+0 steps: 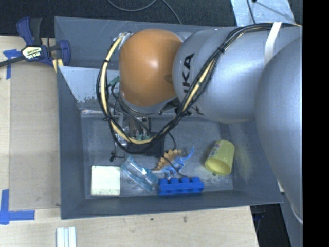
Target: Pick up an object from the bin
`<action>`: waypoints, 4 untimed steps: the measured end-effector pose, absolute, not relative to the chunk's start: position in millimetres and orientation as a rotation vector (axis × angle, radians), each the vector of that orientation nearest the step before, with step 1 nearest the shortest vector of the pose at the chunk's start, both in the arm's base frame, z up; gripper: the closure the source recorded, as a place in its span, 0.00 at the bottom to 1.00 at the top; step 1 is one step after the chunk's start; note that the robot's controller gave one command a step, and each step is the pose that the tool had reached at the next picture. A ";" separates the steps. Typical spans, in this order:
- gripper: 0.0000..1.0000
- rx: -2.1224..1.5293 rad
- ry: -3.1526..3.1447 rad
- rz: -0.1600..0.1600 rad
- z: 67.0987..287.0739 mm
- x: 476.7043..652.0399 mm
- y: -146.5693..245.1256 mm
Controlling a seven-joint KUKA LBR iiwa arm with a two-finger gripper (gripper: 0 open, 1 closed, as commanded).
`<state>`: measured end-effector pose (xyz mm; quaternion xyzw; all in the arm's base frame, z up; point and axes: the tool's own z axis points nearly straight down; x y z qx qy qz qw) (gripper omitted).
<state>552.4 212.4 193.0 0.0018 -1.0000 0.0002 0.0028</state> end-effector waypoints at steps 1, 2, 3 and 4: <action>0.00 0.000 -3.144 -0.002 197.9 554.5 211.2; 0.00 0.118 -3.144 -0.003 140.5 569.9 162.5; 0.00 -0.114 -3.137 0.000 126.9 579.8 136.6; 0.00 -0.129 -3.147 -0.004 131.0 607.2 118.2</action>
Offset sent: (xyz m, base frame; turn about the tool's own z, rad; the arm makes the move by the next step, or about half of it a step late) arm 0.0328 -0.1092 -0.1230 -0.1467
